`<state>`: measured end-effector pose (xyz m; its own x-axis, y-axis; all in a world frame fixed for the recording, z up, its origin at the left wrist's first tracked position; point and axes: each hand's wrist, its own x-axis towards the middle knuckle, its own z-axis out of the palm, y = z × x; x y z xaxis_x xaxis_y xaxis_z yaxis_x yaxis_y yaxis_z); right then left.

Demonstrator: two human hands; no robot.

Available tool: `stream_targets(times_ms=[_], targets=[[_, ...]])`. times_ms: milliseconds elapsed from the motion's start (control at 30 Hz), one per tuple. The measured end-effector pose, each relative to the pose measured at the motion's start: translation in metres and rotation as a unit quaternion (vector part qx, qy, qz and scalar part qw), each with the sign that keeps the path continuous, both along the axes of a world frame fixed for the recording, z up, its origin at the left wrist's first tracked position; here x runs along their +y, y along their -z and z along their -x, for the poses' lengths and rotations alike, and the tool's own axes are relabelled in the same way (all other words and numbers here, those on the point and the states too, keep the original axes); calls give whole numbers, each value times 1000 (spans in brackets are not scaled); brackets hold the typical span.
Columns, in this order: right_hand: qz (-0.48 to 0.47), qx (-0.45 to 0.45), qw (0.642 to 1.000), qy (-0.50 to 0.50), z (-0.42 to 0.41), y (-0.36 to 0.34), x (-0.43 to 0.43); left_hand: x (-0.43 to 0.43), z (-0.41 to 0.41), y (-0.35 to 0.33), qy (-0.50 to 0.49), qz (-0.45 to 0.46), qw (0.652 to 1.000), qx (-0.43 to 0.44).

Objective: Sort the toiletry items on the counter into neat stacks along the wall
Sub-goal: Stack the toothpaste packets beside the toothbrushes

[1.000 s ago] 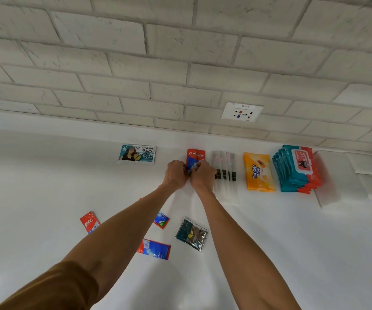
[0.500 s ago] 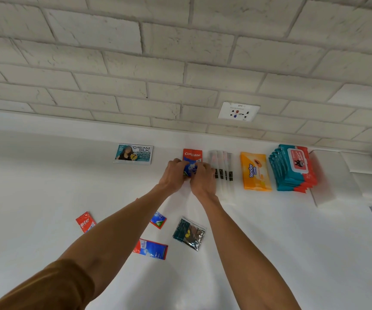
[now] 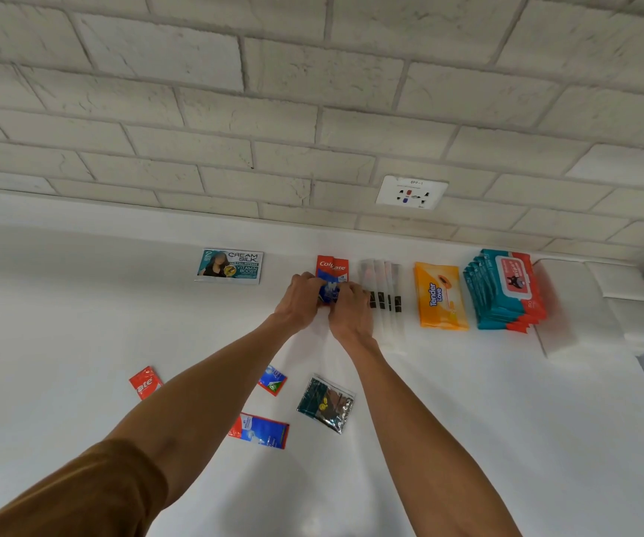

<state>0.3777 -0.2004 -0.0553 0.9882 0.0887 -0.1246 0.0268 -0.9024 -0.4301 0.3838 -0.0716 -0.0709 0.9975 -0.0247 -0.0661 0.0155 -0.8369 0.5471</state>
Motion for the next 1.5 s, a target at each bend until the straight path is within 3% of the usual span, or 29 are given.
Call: stream_targets(times_ms=[233, 500, 833, 1100, 1300, 1500], targets=[[-12, -5, 1000, 2, 2, -4, 0, 1, 1, -3, -3, 5, 1000, 4], [-100, -50, 994, 7, 31, -16, 12, 43, 30, -25, -10, -10, 999, -38], [-156, -13, 987, -31, 104, -20, 34, 107, 116, -36, -118, 44, 991, -36], [-88, 16, 991, -100, 143, -3, 42, 108, 168, -17, -189, 21, 981, 31], [-3, -3, 988, -156, 163, 9, 46, 87, 181, -13, -179, -41, 981, 60], [-27, 21, 991, -127, 166, 11, 50, 90, 177, -8, -213, 32, 974, 75]])
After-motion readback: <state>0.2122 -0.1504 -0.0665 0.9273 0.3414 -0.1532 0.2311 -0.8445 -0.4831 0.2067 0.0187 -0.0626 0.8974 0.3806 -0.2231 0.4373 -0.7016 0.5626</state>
